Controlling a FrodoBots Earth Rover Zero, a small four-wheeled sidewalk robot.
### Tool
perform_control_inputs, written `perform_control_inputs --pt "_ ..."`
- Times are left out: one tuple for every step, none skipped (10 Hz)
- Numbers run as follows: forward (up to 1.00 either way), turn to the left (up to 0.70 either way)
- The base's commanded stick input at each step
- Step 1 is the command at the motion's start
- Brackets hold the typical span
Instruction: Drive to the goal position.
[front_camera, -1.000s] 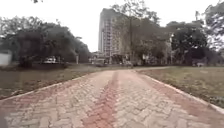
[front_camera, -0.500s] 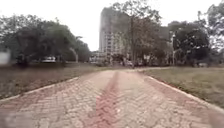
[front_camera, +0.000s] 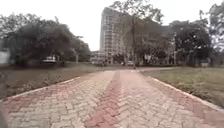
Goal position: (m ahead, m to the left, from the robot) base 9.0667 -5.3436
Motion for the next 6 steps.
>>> perform_control_inputs --pt "0.7 0.0" --pt "0.7 0.0" --pt "0.7 0.0" --pt "0.7 0.0" --pt "0.7 0.0" --pt "0.7 0.0"
